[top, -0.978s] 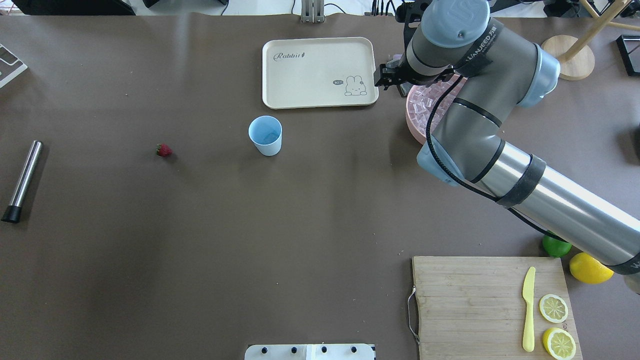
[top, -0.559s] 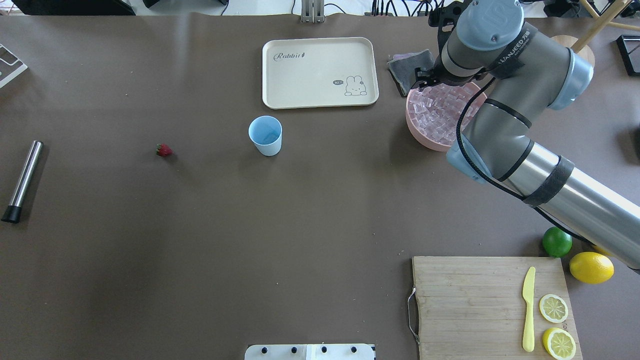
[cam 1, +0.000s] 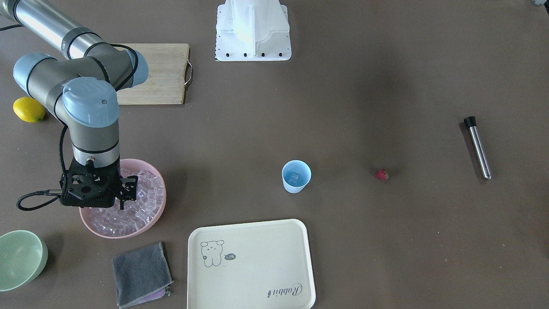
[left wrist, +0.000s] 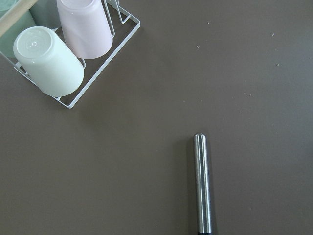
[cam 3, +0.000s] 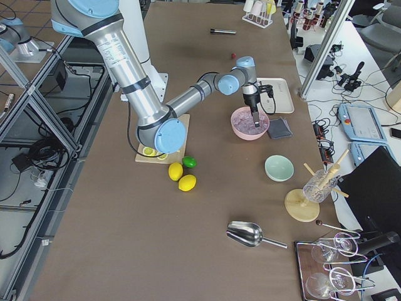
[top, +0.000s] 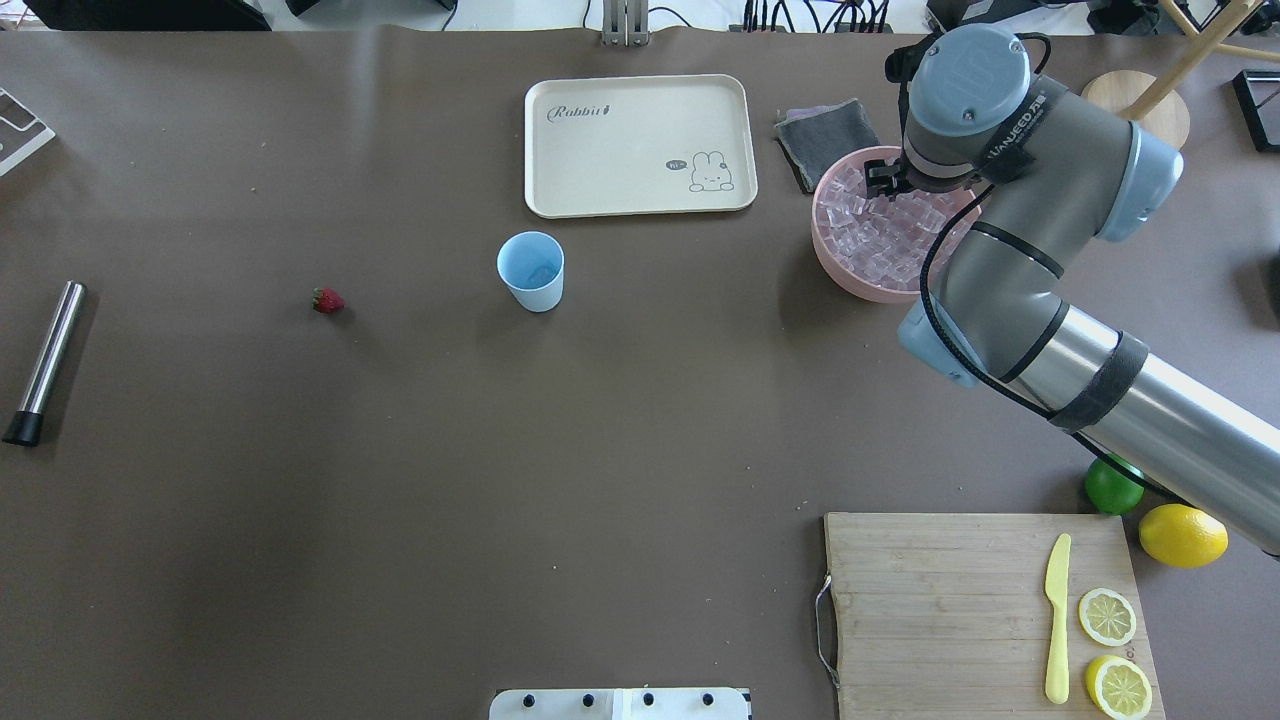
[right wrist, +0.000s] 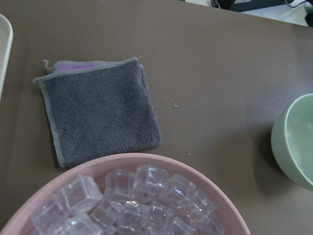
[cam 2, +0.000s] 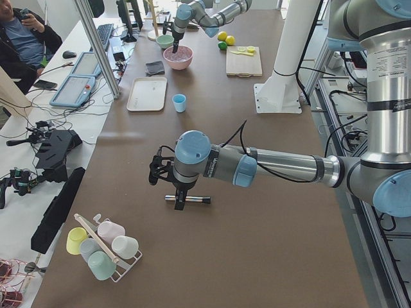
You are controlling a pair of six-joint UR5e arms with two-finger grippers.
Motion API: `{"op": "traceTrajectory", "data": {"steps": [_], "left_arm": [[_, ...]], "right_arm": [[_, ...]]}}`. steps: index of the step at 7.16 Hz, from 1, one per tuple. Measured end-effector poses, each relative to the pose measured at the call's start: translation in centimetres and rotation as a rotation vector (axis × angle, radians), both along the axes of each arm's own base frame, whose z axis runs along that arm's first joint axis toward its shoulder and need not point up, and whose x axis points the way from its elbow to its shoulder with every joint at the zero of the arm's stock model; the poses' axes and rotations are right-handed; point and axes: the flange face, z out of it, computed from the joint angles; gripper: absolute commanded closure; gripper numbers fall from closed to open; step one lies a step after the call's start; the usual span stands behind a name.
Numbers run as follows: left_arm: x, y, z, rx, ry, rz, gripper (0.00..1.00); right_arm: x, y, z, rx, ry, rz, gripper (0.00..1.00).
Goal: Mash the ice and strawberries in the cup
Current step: 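Return the right gripper to the pink bowl of ice, then lower the right gripper into the ice and grasp a cube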
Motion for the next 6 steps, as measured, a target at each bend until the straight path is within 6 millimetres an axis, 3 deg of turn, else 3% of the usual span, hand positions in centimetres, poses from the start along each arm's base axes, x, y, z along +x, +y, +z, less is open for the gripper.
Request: {"op": "traceTrajectory", "data": {"steps": [4,6], "left_arm": [[0.02,0.13,0.04,0.000,0.001,0.001,0.02],[0.01,0.24,0.19,-0.003,0.001,0.000,0.02]], "right_arm": [[-0.36,0.18,0.51,0.150,0.208,-0.345,0.20],[-1.33,0.64,0.63,0.214,0.287,-0.470,0.30]]}}
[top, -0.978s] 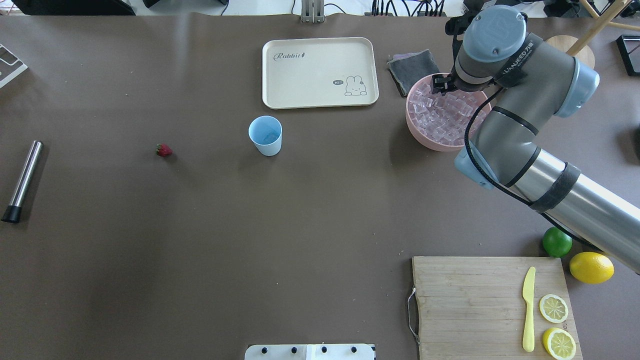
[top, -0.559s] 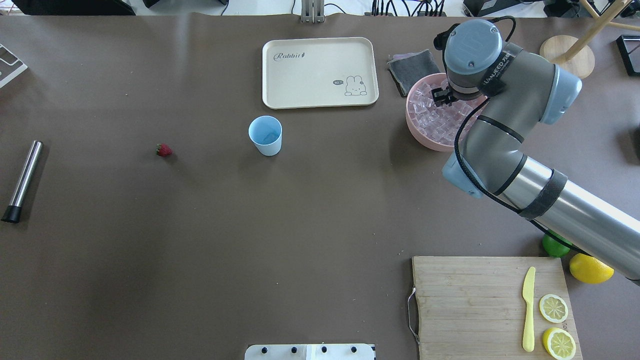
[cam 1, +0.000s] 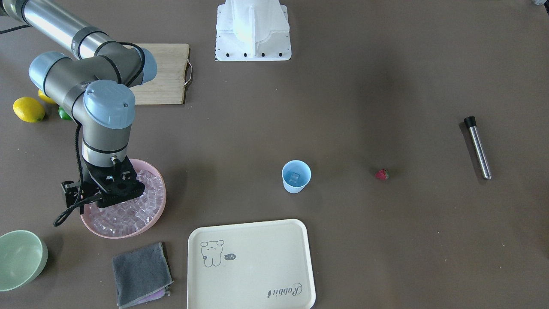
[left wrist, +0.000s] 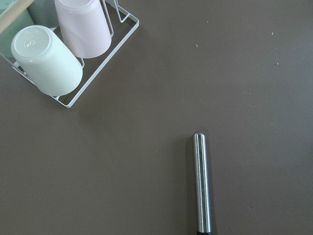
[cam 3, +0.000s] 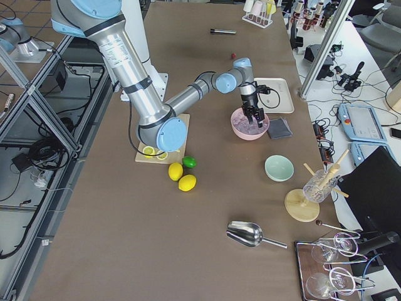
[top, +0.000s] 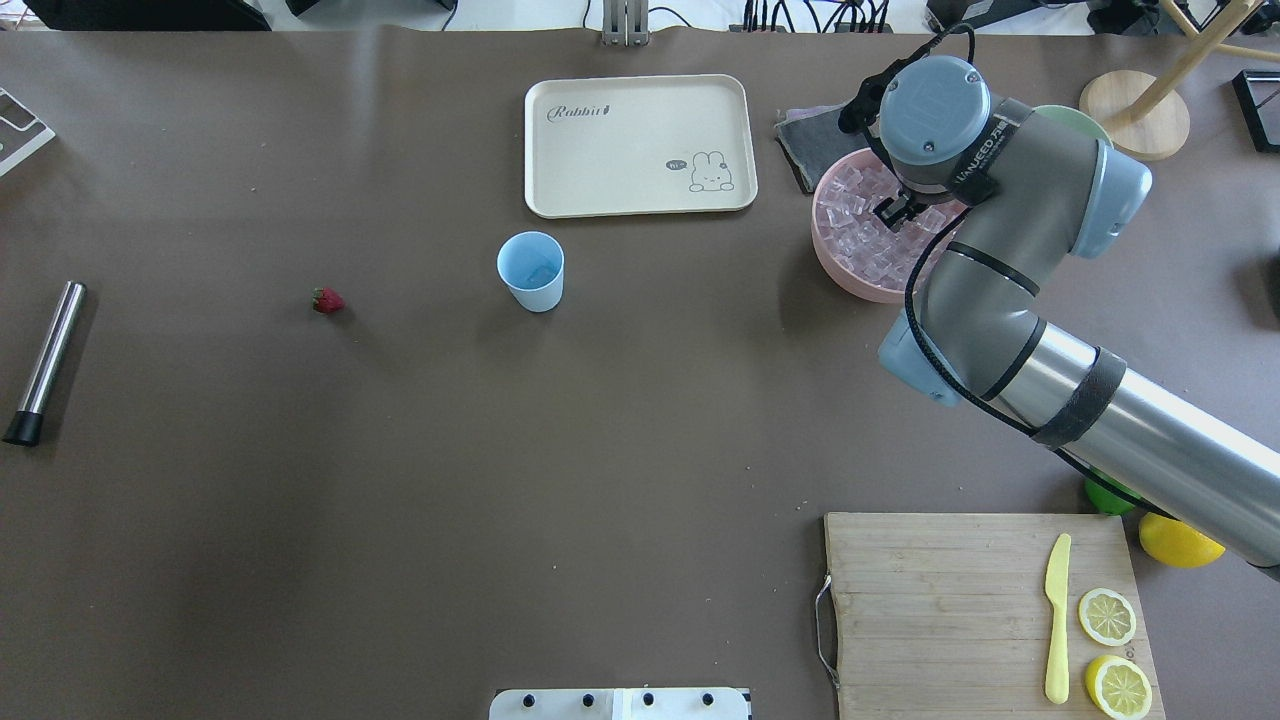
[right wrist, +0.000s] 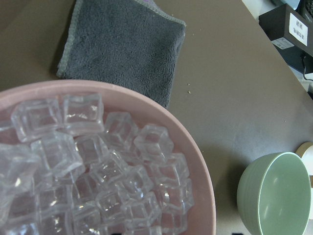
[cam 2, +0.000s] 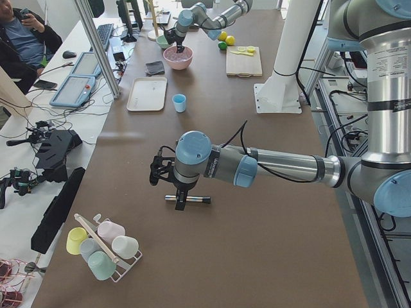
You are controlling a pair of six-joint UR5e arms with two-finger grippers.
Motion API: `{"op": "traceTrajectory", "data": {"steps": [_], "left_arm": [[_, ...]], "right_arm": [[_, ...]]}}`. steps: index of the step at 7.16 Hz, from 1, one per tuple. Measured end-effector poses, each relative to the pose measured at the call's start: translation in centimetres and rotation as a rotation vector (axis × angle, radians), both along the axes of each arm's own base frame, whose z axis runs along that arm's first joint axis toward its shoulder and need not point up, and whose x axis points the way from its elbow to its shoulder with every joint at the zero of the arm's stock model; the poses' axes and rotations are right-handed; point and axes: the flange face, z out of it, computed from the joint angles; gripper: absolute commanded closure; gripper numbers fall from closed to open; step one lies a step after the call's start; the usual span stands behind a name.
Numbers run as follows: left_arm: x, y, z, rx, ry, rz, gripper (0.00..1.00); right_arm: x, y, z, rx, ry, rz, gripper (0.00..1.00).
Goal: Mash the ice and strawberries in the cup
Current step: 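Lower the right gripper into the ice and grasp a cube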
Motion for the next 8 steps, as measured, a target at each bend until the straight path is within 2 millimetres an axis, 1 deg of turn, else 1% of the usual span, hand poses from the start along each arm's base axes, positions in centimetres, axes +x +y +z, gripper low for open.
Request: {"op": "traceTrajectory", "data": {"steps": [2,3,4,5,8], "left_arm": [[0.0,0.1,0.2,-0.003,-0.001,0.000,0.02],[0.0,0.2,0.3,-0.004,-0.001,0.000,0.02],[0.0,0.3,0.3,-0.004,-0.001,0.000,0.02],[0.0,0.3,0.3,-0.004,-0.001,0.000,0.02],[-0.1,0.3,0.3,-0.004,-0.001,0.000,0.02]], "right_arm": [[-1.2,0.3,1.4,0.018,0.066,-0.030,0.30],[-1.8,0.5,1.7,0.020,0.083,-0.036,0.33],[-2.2,0.7,1.8,0.022,0.089,-0.041,0.41],[-2.5,0.8,1.8,0.022,0.091,-0.042,0.55],[-2.9,0.7,2.5,0.009,0.099,-0.037,0.59]]}}
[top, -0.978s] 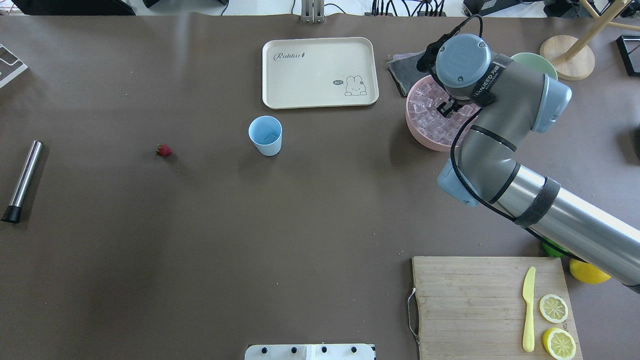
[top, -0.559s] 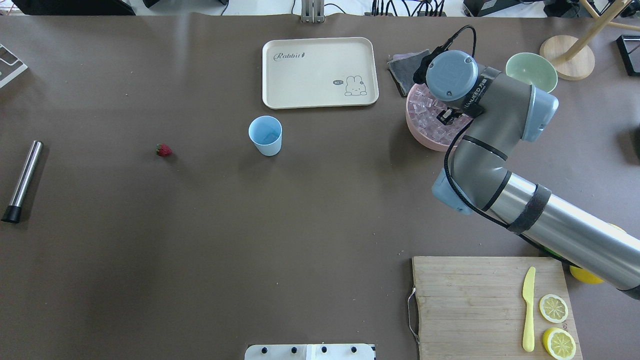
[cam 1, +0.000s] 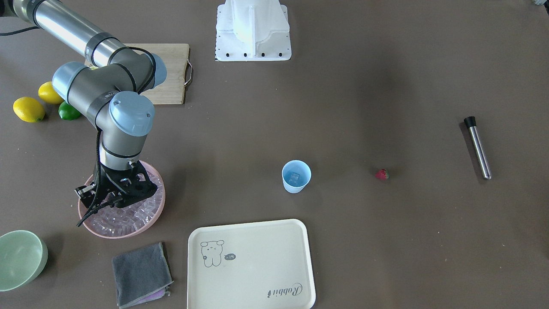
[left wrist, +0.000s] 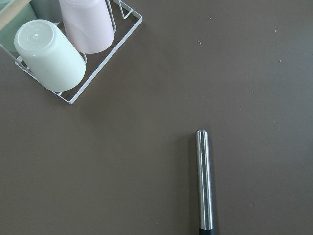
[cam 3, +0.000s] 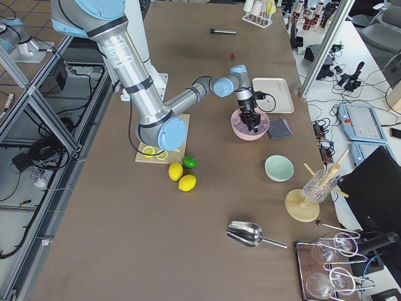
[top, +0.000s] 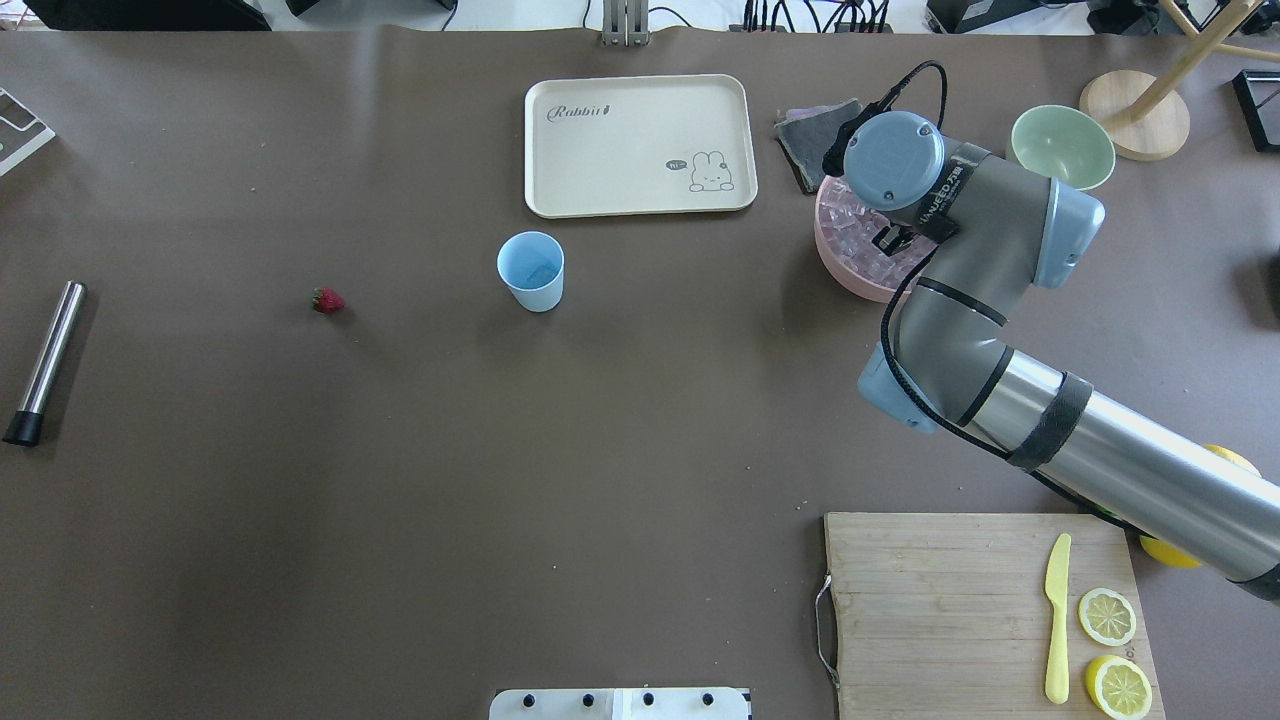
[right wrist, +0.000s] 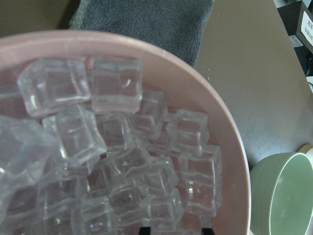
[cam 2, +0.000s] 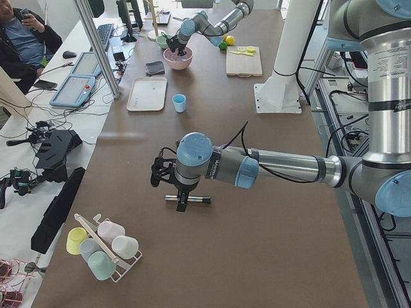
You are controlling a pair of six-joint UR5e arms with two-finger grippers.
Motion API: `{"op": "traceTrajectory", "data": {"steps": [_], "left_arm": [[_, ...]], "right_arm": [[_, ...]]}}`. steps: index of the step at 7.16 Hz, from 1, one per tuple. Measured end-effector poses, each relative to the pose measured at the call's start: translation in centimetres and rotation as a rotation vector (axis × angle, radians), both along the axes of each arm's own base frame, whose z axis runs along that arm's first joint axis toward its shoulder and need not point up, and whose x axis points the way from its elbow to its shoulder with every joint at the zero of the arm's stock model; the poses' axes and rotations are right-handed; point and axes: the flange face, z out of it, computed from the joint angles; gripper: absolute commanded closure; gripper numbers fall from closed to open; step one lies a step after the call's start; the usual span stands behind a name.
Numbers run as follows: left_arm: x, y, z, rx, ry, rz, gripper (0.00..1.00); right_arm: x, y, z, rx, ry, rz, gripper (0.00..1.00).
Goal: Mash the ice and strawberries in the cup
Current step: 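Lower the right gripper into the ice and grasp a cube, then carry the ice cube with the right gripper to the blue cup and release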
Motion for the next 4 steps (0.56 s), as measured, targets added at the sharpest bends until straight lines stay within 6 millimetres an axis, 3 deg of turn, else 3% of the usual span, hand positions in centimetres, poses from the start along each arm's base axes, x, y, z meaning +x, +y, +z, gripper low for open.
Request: {"op": "traceTrajectory", "data": {"steps": [4], "left_arm": [[0.00,0.00,0.00,0.000,0.000,0.000,0.02]], "right_arm": [[-0.21,-0.04,-0.29,0.000,-0.008,0.007,0.73]]}}
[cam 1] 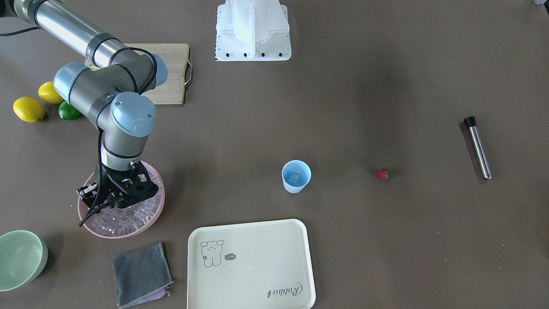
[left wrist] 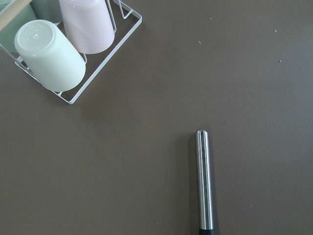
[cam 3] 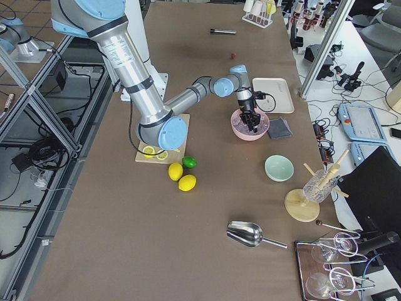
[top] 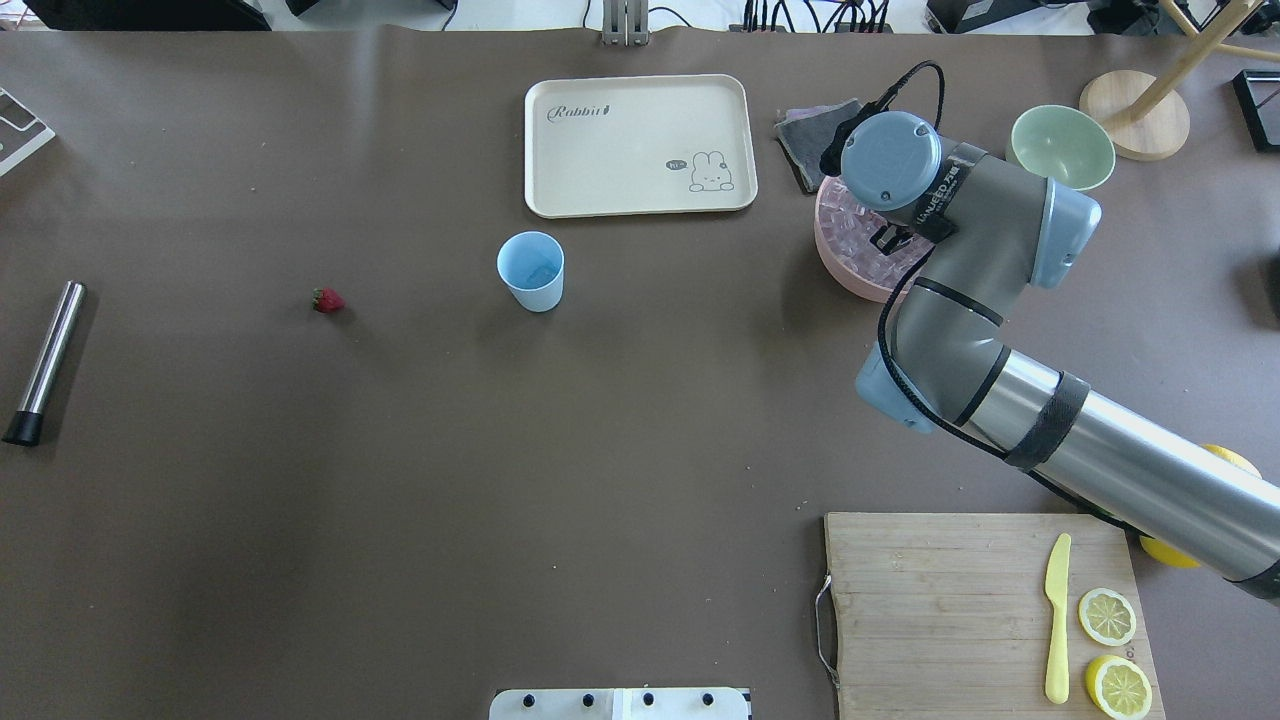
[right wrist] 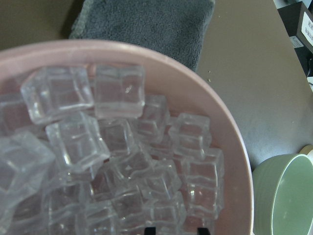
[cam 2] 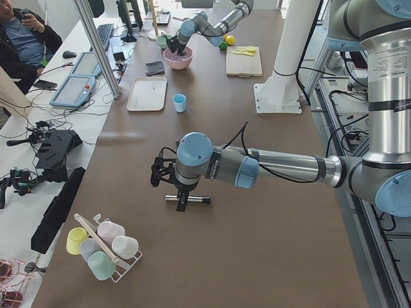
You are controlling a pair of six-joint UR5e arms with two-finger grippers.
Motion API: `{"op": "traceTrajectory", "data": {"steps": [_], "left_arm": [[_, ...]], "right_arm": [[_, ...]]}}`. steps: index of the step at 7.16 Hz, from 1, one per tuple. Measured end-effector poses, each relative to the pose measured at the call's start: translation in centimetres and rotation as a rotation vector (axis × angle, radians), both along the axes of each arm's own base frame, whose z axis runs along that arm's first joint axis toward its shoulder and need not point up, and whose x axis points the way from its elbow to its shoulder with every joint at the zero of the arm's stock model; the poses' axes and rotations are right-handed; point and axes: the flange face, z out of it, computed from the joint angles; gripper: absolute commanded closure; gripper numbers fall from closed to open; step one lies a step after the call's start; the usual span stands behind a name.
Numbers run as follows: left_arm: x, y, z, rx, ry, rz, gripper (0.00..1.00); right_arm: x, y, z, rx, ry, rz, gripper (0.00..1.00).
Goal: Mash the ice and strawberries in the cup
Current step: 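Carry the ice cube with the right gripper to the blue cup and release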
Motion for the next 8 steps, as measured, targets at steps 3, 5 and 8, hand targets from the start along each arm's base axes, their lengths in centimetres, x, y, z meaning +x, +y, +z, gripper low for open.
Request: {"op": "traceTrajectory", "data": {"steps": [3,5,8], "left_arm": [[0.0,0.1,0.1,-0.001,0.000,0.000,0.02],[0.0,0.1,0.2,-0.002,0.000,0.000,0.02],[0.0,0.1,0.2,-0.005,0.000,0.000,0.02]], "right_arm": [[1.0,-0.4,-1.9,0.001,-0.043,0.023,0.74],[3.6,-0.3,-6.7,-0.028,-0.162,0.071,0.74],[0.3,2.1,-18.5,-0.138,-0.457,0.292,0.74]]}}
